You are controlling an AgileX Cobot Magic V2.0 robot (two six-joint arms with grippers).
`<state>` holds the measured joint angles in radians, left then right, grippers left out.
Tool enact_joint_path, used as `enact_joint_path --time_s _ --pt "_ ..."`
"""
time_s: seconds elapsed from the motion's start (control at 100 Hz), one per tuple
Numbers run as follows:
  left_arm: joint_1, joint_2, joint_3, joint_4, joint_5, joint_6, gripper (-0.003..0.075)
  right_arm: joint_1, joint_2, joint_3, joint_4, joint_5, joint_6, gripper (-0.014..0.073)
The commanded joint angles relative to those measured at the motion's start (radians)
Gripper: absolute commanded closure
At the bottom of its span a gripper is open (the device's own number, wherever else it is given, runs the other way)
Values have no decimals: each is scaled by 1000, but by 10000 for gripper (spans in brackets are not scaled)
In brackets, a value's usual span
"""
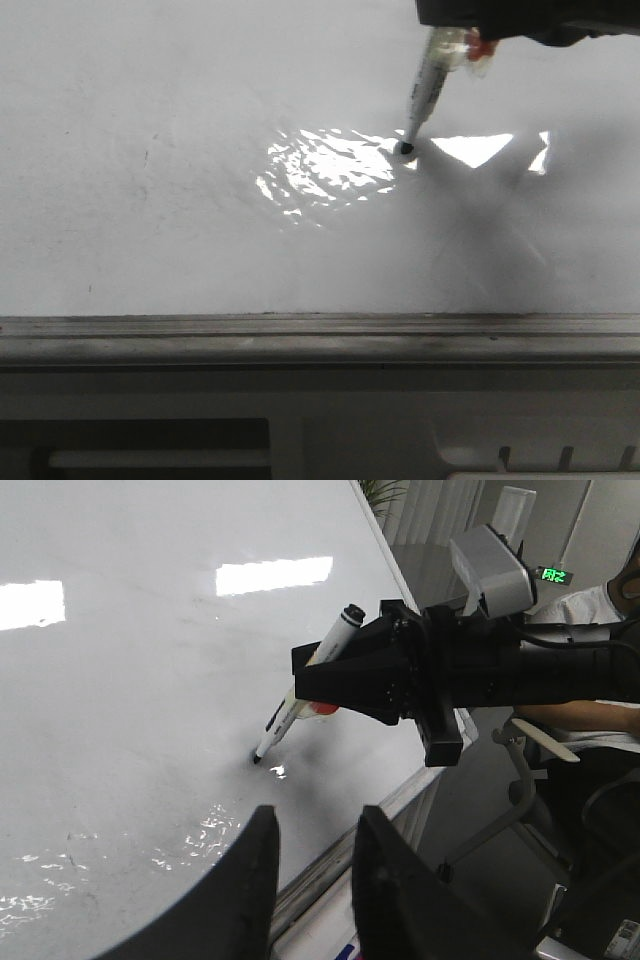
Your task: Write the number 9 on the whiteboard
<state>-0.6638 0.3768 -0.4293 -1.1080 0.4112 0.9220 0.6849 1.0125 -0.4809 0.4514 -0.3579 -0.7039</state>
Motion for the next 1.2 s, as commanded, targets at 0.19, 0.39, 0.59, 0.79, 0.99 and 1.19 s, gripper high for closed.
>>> enact_joint_path --time_s 0.19,0.39,0.59,0.79,0.99,1.19 --pt "-6 8 -24 -37 -28 -9 566 1 25 -38 -6 28 38 671" --pt "-6 8 -24 -37 -26 -9 566 -14 0 -38 -6 115 6 671" --pt "-6 8 -24 -37 -26 -9 566 -89 -1 -68 -10 95 5 671" --pt "-6 8 -24 -37 -26 -9 566 -122 21 -128 -19 107 -1 671" --pt "-6 8 -24 -37 -26 -9 566 -120 56 -110 -3 230 3 669" --pt "-6 8 -24 -37 -26 -9 566 -48 85 18 80 161 15 661"
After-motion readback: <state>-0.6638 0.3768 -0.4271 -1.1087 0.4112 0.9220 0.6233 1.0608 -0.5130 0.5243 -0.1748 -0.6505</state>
